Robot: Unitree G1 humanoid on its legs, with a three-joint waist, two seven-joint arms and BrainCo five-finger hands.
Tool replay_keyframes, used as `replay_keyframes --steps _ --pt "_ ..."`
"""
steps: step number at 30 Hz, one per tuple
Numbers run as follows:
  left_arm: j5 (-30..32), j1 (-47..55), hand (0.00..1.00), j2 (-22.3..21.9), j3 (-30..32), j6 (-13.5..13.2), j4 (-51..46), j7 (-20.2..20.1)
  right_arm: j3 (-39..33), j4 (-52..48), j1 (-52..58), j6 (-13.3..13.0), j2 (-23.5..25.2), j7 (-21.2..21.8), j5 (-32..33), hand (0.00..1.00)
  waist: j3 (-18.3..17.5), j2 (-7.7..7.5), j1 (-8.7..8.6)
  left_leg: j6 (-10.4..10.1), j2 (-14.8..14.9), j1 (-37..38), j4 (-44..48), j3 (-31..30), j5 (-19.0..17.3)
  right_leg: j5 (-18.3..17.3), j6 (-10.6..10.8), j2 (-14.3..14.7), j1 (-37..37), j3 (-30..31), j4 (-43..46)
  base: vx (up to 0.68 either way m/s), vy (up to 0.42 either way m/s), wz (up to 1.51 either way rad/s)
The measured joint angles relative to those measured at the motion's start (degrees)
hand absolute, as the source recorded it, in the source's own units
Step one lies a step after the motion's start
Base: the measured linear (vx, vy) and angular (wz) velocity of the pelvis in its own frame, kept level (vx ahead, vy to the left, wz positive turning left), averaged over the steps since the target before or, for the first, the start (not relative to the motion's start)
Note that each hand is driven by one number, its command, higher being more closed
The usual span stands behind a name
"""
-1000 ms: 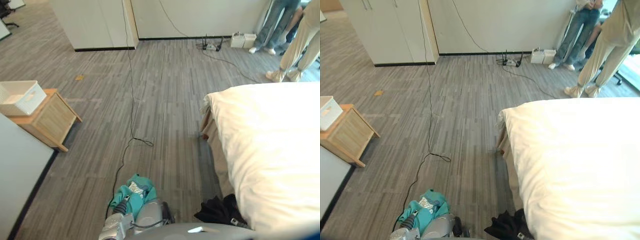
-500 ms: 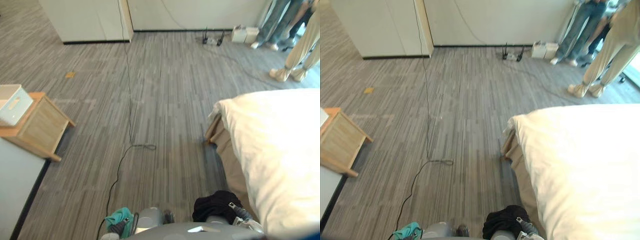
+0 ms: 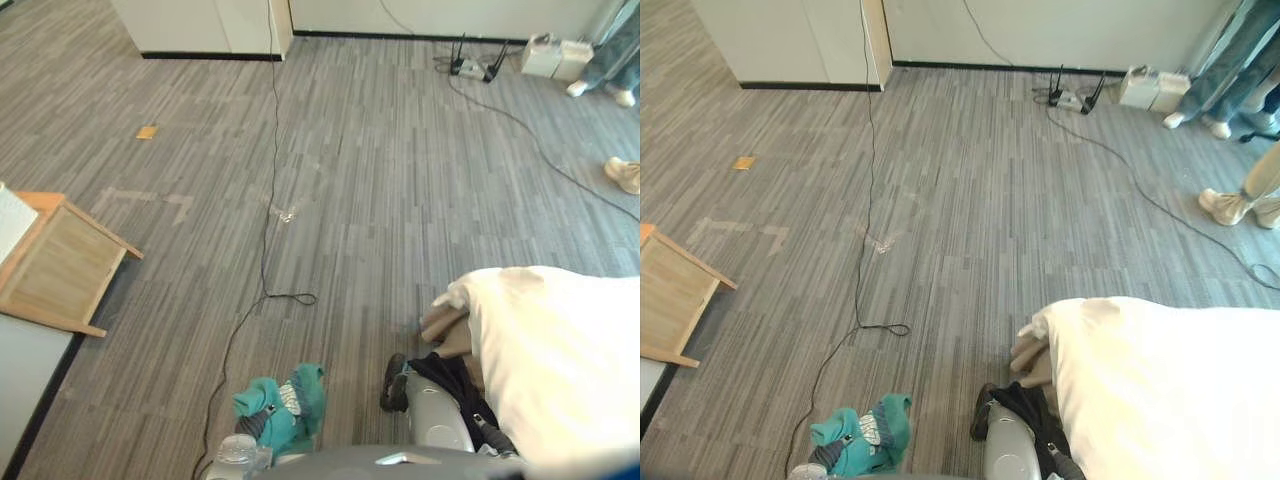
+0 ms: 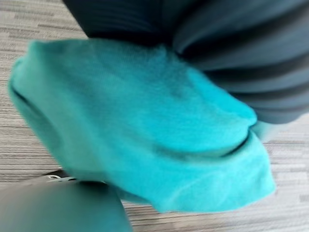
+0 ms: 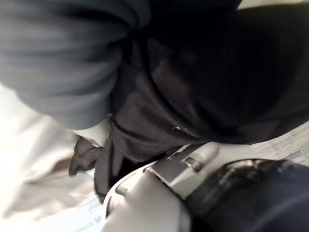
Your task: Tidy the bed and pick cloth on bed and put in laundry
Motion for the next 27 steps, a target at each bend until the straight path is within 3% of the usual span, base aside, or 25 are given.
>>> replay_keyframes --steps 1,2,3,5,7,8,9,10,11,12,13,14,15,16,18,19,20,22,23,24,25,27 --pt "-0.02 0.11 1.00 -0.33 0.99 -0.38 0.04 0.16 -0.04 0.51 -0.23 0.49 -0.26 -0.02 0.06 1.00 0.01 0.30 0.04 -0.42 0.60 -2.67 6.68 -1.44 3.05 -0.65 -0.10 0.98 2.14 0.07 -1.95 0.57 -0.162 -0.16" --pt "-0.07 0.47 1.00 -0.69 2.18 -1.48 -0.04 0.33 -0.07 1.39 -1.13 1.89 -1.40 0.95 0.07 1.00 0.34 0.98 0.09 -0.76 2.76 -9.43 21.74 -3.12 3.20 -0.56 0.20 3.83 6.60 0.50 -6.67 0.53 -0.099 -0.33" --pt "-0.10 0.62 1.00 -1.12 3.73 -2.53 -0.13 0.31 -0.20 3.02 -1.53 3.50 -2.20 1.49 0.07 1.00 0.73 1.76 0.74 -0.42 3.98 -15.38 33.07 -2.82 -1.19 -0.60 0.09 5.64 11.37 1.40 -10.49 0.61 -0.101 -0.44" --pt "-0.14 0.63 1.00 -1.15 4.51 -3.29 -0.72 0.31 -0.17 4.97 -0.08 3.90 -2.60 1.12 -1.17 1.00 1.17 1.54 2.11 0.90 2.75 -23.20 38.14 -2.77 -5.20 -1.39 -0.09 5.99 17.17 2.99 -14.57 0.44 0.001 -0.52" --pt "-0.41 1.31 1.00 -1.85 4.80 -3.99 -1.99 0.31 0.00 4.95 1.08 3.57 -2.61 0.76 -4.38 1.00 1.41 1.18 3.12 2.38 0.56 -29.29 33.92 -2.04 -7.29 -1.82 1.30 5.64 21.45 4.40 -17.61 0.34 0.061 -0.62" --pt "-0.60 1.41 1.00 -1.77 4.85 -4.19 -2.24 0.32 0.18 4.87 1.18 3.00 -2.52 0.77 -6.51 1.00 1.67 0.70 3.64 3.60 -0.35 -30.94 28.64 -0.94 -8.08 -1.89 2.46 5.18 23.15 5.10 -18.38 0.35 0.171 -0.78" --pt "-0.82 1.58 1.00 -1.61 4.80 -4.21 -2.36 0.30 1.05 3.74 1.93 1.93 -2.21 0.82 -8.31 1.00 1.66 0.26 4.71 4.42 -1.34 -31.21 17.59 2.01 -7.79 -2.58 3.87 4.29 25.22 6.37 -18.98 0.45 0.252 -0.79" --pt "-1.15 1.79 1.00 -1.72 4.75 -4.26 -2.41 0.29 2.08 1.73 2.93 0.81 -2.18 1.01 -10.22 1.00 1.29 0.37 4.82 5.06 -2.20 -30.48 3.67 5.17 -3.63 -3.57 5.52 3.97 27.06 7.01 -19.47 0.47 0.285 -0.51" --pt "-1.17 1.88 1.00 -2.12 4.76 -4.35 -2.45 0.28 2.76 0.44 3.47 0.10 -2.50 1.14 -11.56 1.00 0.86 1.04 4.76 5.50 -2.09 -30.28 -4.78 7.62 1.80 -4.39 6.84 4.30 28.08 7.02 -19.52 0.44 0.297 -0.14" --pt "-1.18 2.14 1.00 -2.42 4.78 -4.45 -2.50 0.26 3.26 -0.02 3.75 -0.39 -2.86 1.35 -12.02 1.00 0.54 1.57 4.89 7.38 -1.92 -30.37 -8.33 8.91 6.40 -5.04 7.78 4.83 28.95 7.04 -19.60 0.47 0.303 0.14" --pt "-1.16 2.56 1.00 -0.41 4.92 -4.30 -2.41 0.17 5.35 0.08 3.22 -0.92 -1.44 1.54 -13.29 1.00 -0.97 -1.38 5.06 8.72 -4.82 -29.64 -8.93 11.52 5.19 -5.58 9.08 2.47 31.23 7.04 -21.10 0.48 0.282 0.16" --pt "-1.15 2.72 1.00 0.29 4.96 -4.27 -2.53 0.20 6.26 -0.14 3.13 -1.58 -0.85 1.79 -13.40 1.00 -1.94 -2.87 5.29 8.79 -6.07 -29.74 -9.49 12.63 4.24 -5.68 9.28 1.12 31.31 6.64 -22.08 0.48 0.232 0.16" --pt "-1.18 2.29 1.00 1.15 5.03 -3.88 -2.44 0.20 7.26 -0.29 2.52 -2.99 0.53 2.03 -13.54 1.00 -2.83 -4.91 6.02 8.79 -6.53 -29.65 -8.18 17.84 -0.23 -5.28 10.10 -1.23 32.16 6.04 -23.84 0.47 0.183 0.22" --pt "-1.22 1.98 1.00 1.32 4.99 -3.51 -2.29 0.26 8.19 -0.54 1.78 -3.95 0.93 2.12 -13.57 1.00 -3.47 -5.80 6.30 9.63 -5.95 -28.55 -6.51 23.38 -1.58 -4.66 10.94 -2.84 33.76 5.34 -24.91 0.47 0.172 0.35" --pt "-1.36 1.38 1.00 1.01 4.64 -2.93 -1.17 0.30 8.37 0.12 0.10 -4.26 0.92 1.87 -13.57 1.00 -3.56 -5.02 6.13 13.35 -9.09 -26.84 -6.18 22.63 -3.22 -3.50 11.43 -4.94 36.45 4.71 -24.95 0.42 0.191 0.50" --pt "-1.67 1.30 1.00 0.86 4.16 -2.72 -0.94 0.35 8.51 0.24 -0.33 -4.25 0.68 1.76 -13.60 1.00 -3.80 -4.58 6.03 13.67 -9.86 -26.26 -6.40 22.25 -3.86 -2.82 11.56 -5.39 36.79 4.76 -24.18 0.51 0.283 0.49" --pt "-2.16 1.32 1.00 0.71 2.43 -2.65 -0.38 0.53 8.96 0.94 -1.31 -4.16 0.53 1.30 -13.76 1.00 -4.49 -3.36 6.16 14.59 -10.53 -25.31 -6.63 21.41 -4.82 -2.07 11.95 -6.03 35.94 4.94 -19.99 0.48 0.252 0.47" --pt "-2.29 1.34 1.00 0.77 0.76 -2.47 0.09 1.64 8.91 1.22 -2.53 -4.22 0.39 0.98 -14.76 1.00 -4.85 -2.74 6.12 14.97 -11.30 -22.70 -7.90 20.34 -5.79 -1.37 13.17 -7.72 31.56 6.38 -7.22 0.34 0.171 0.43" --pt "-2.27 1.27 1.00 1.28 -0.45 -2.44 0.07 1.83 8.14 1.33 -3.24 -4.27 0.45 0.48 -15.22 1.00 -4.59 -3.02 6.09 14.33 -11.72 -20.25 -9.58 19.08 -6.66 0.45 15.93 -9.23 26.60 8.55 5.88 0.29 0.114 0.37" --pt "-2.23 1.06 1.00 2.16 -1.86 -2.33 0.08 2.01 7.64 1.63 -4.00 -4.27 0.62 0.21 -15.25 1.00 -3.78 -3.74 5.68 13.24 -12.49 -17.22 -11.30 17.14 -7.41 0.42 16.47 -10.11 21.40 10.15 19.66 0.35 0.124 0.41" --pt "-2.20 1.00 1.00 2.57 -2.46 -2.26 0.07 2.14 7.63 1.88 -4.09 -4.25 0.62 0.21 -15.24 1.00 -3.59 -3.65 5.41 12.95 -12.82 -15.66 -12.43 16.24 -7.56 -0.13 16.43 -10.13 19.05 10.39 24.71 0.34 0.080 0.54" --pt "-2.38 1.13 1.00 3.40 -4.74 -2.15 0.07 2.39 7.31 0.18 -3.85 -4.32 0.65 0.94 -13.54 1.00 -3.57 -3.86 3.91 12.08 -13.43 -10.34 -16.41 12.85 -7.76 -3.26 14.39 -9.72 10.19 9.49 33.37 0.30 0.035 0.65"
